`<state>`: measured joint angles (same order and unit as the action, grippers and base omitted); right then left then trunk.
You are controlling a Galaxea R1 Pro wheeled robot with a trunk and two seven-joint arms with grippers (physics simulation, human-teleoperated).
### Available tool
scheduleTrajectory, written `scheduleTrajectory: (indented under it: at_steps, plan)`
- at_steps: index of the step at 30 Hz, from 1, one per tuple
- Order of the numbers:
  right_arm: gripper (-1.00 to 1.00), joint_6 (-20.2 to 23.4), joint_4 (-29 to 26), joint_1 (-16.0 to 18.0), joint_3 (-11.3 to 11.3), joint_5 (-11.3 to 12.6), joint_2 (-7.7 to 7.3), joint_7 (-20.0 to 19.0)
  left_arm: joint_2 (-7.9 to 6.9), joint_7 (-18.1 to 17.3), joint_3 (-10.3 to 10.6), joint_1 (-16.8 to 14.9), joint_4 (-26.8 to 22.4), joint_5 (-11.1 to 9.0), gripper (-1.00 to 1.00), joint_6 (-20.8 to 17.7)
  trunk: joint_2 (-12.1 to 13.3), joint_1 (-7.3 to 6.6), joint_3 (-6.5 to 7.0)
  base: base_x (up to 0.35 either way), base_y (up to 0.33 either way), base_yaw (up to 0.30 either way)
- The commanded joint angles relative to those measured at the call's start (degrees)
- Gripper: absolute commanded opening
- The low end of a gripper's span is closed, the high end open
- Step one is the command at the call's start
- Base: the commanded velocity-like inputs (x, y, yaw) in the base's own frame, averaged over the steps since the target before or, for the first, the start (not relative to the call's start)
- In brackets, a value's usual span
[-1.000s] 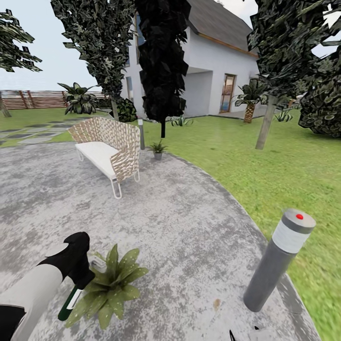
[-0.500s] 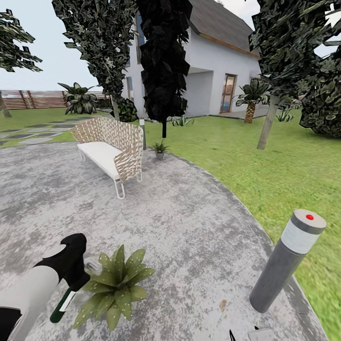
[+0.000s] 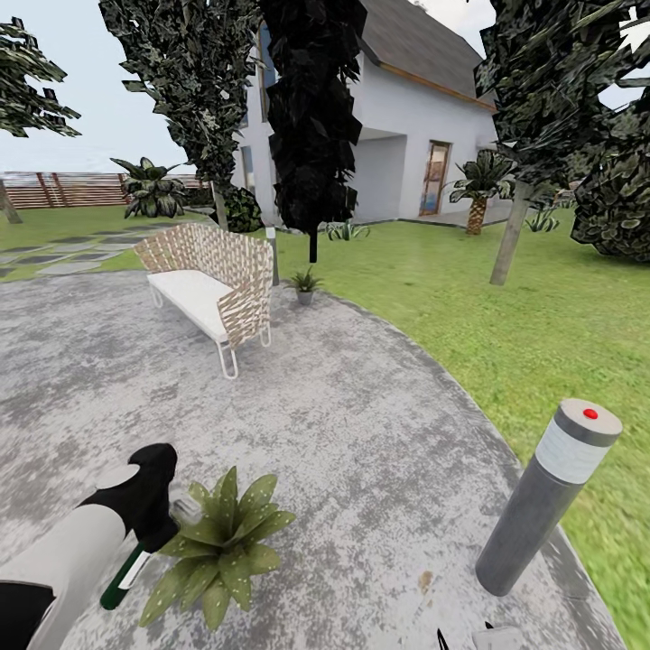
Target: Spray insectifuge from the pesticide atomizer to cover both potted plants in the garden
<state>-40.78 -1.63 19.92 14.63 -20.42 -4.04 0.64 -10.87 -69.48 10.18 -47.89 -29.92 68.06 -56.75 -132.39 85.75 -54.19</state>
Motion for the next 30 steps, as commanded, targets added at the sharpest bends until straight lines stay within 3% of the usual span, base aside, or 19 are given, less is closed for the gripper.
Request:
scheduleTrajectory:
  at_steps: [1,4,8,30]
  plan:
    - [1.00,-0.2,0.0,0.0,0.5,-0.6,-0.01,0.1,-0.25,-0.6,0.3,0.1,-0.1,0.3,-1.00,-0.4,0.0,-0.01,-0.06,0.000,0.000,0.000]
    - [1.00,-0.2,0.1,0.0,0.5,-0.6,-0.01,0.1,-2.38,-0.6,0.2,0.3,-0.1,0.3,-1.00,-0.4,0.0,-0.01,-0.06,0.000,0.000,0.000]
    - [1.00,-0.2,0.1,0.0,0.5,-0.6,-0.01,0.1,-3.57,-0.7,0.3,0.4,-0.1,0.2,-1.00,-0.3,0.0,-0.01,-0.06,0.000,0.000,0.000]
    - [1.00,-0.2,0.1,0.0,0.5,-0.6,-0.01,0.1,-2.82,-0.9,0.2,-0.2,-0.1,0.3,-1.00,-0.4,0.0,-0.01,-0.06,-0.073,-0.021,0.000]
